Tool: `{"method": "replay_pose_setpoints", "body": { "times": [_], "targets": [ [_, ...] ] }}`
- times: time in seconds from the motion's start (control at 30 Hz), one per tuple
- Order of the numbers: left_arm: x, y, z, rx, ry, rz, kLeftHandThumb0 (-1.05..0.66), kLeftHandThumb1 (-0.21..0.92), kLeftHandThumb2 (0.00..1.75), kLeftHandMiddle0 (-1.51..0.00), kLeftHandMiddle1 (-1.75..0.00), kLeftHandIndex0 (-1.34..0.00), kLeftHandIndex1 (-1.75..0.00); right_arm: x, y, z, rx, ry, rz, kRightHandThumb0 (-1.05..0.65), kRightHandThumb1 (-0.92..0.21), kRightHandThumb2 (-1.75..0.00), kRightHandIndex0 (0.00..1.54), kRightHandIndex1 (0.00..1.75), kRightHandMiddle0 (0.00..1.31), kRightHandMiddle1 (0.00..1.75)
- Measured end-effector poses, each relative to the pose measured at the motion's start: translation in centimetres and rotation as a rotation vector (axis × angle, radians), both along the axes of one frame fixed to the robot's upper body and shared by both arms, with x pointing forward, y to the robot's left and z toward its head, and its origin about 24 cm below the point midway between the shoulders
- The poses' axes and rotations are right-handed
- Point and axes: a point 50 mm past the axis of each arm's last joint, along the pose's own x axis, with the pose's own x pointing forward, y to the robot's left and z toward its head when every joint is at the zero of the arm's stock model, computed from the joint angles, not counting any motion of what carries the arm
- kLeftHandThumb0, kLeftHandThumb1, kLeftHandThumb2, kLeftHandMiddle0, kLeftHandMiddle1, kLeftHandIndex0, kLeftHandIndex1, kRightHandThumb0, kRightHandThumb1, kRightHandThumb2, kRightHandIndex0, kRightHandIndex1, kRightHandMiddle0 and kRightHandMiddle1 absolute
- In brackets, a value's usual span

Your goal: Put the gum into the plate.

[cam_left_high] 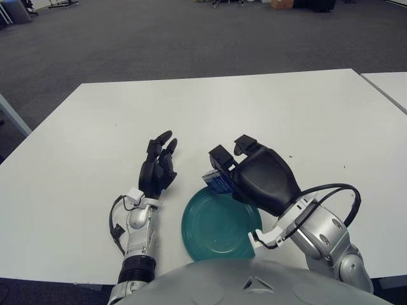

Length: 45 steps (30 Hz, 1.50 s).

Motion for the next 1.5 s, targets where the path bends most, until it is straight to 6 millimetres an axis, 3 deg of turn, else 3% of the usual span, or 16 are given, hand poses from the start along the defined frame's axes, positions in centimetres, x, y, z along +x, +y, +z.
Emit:
{"method": "replay_pose_setpoints", "body": {
  "times": [0.17, 0.4, 0.5, 0.8, 0.83, 0.9, 1.0, 1.27, 1.5],
  "targets": [
    [0.16, 0.06, 0.10, -0.005, -0.018, -0.023, -0.90, 0.92, 0.78, -0.21, -0.50, 0.00, -0.99, -0.24, -0.01, -0.07, -0.043, 0.037, 0.019, -0.38, -0.69, -0.83, 0.37, 0.92, 0.33, 1.75],
    [0.16, 0.18, -0.05, 0.004, -0.004, -0.024, -0.90, 0.92, 0.79, -0.24, -0.43, 0.00, -0.89, -0.47, -0.25, -0.25, -0.111, 0.115, 0.047, -0.38, -0.74, -0.76, 0.34, 0.88, 0.30, 1.75],
    [0.22, 0.10, -0.07, 0.007, -0.002, -0.025, -0.90, 0.92, 0.78, -0.26, -0.47, 0.00, -0.91, -0.44, -0.32, -0.34, -0.136, 0.144, 0.047, -0.36, -0.87, -0.58, 0.35, 0.84, 0.23, 1.75],
    [0.20, -0.15, 0.00, 0.007, -0.004, -0.027, -0.92, 0.92, 0.76, -0.20, -0.58, 0.00, -1.06, -0.52, -0.41, -0.24, -0.151, 0.181, 0.049, -0.36, -0.92, -0.53, 0.36, 0.73, 0.19, 1.75],
    [0.19, -0.14, 0.00, 0.007, -0.004, -0.027, -0.92, 0.92, 0.76, -0.20, -0.57, 0.00, -1.06, -0.51, -0.40, -0.21, -0.151, 0.182, 0.050, -0.49, -0.92, -0.60, 0.34, 0.70, 0.12, 1.53],
    [0.18, -0.13, -0.01, 0.007, -0.003, -0.027, -0.91, 0.92, 0.77, -0.20, -0.56, 0.00, -1.06, -0.48, -0.38, -0.14, -0.157, 0.184, 0.054, -0.64, -0.92, -0.69, 0.33, 0.65, 0.05, 1.28],
    [0.18, -0.13, 0.03, 0.007, -0.005, -0.026, -0.91, 0.92, 0.77, -0.21, -0.55, 0.00, -1.04, -0.40, -0.35, 0.06, -0.167, 0.185, 0.064, -0.72, -0.92, -0.76, 0.34, 0.55, 0.02, 1.08],
    [0.16, -0.11, 0.08, 0.006, -0.006, -0.021, -0.93, 0.92, 0.77, -0.25, -0.56, 0.00, -0.96, -0.41, -0.44, 0.50, -0.167, 0.185, 0.077, -0.80, -0.92, -0.85, 0.38, 0.41, 0.00, 0.86],
    [0.15, -0.14, 0.10, 0.000, -0.012, -0.037, -0.93, 0.92, 0.74, -0.25, -0.68, 0.00, -1.02, -0.42, -0.52, 0.63, -0.156, 0.188, 0.077, -0.85, -0.92, -0.90, 0.40, 0.38, 0.00, 0.83]
  ]
}}
